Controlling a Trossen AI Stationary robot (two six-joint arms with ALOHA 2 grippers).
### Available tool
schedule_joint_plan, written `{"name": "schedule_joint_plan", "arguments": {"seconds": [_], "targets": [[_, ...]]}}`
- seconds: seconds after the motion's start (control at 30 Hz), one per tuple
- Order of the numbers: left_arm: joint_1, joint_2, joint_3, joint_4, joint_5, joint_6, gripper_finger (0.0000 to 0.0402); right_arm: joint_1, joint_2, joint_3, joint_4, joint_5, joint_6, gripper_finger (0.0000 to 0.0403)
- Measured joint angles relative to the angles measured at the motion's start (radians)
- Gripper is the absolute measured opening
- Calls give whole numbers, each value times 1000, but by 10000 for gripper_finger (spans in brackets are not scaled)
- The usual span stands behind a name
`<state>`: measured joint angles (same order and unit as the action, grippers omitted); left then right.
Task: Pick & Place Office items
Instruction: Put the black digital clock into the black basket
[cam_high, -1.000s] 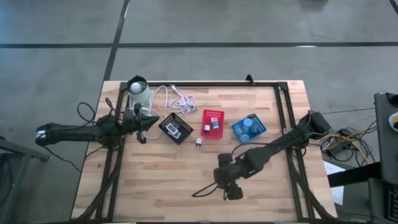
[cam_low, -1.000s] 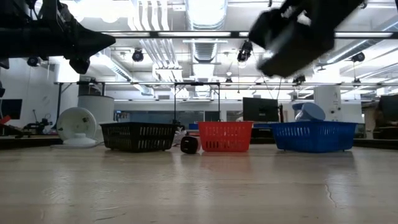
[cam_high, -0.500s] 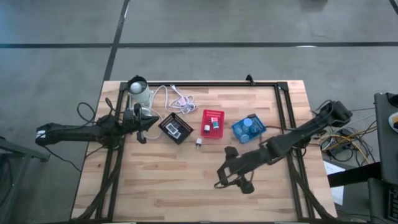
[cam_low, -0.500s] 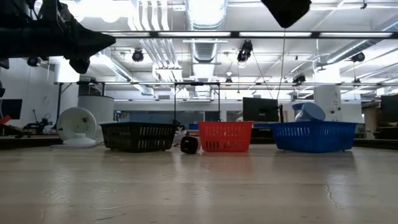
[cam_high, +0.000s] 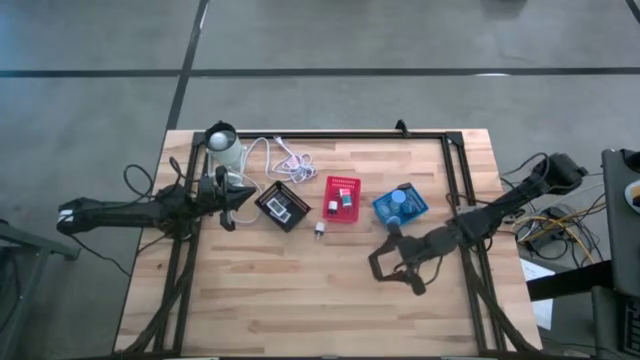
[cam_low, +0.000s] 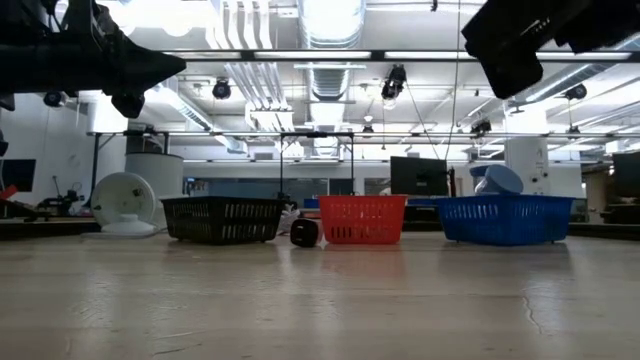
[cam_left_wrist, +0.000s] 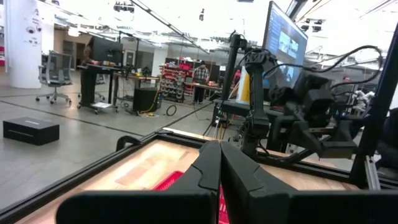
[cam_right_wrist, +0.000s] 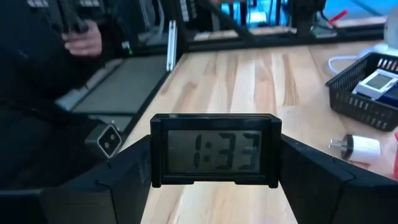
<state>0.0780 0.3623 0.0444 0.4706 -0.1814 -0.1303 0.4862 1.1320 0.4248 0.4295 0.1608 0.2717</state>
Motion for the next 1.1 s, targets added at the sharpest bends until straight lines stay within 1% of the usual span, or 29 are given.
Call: {"name": "schedule_joint_plan", "arguments": {"seconds": [0.17, 0.5, 0.7, 0.87, 0.97, 1.1], "targets": [[0, 0, 0, 0, 0, -3, 5, 0, -35, -111, 159, 0, -1, 285], [0, 0, 0, 0, 0, 1, 5, 0, -75, -250, 308, 22, -43, 282], [0, 0, 0, 0, -5, 3, 5, 0, -138, -271, 314, 26, -142, 284], [0, 0, 0, 0, -11, 3, 5, 0, -249, -282, 301, 18, -202, 283], [0, 0, 0, 0, -11, 3, 5, -3, -334, -293, 227, 14, -211, 283], [0, 0, 0, 0, -11, 3, 5, -28, -435, -299, 102, 13, -171, 283]]}}
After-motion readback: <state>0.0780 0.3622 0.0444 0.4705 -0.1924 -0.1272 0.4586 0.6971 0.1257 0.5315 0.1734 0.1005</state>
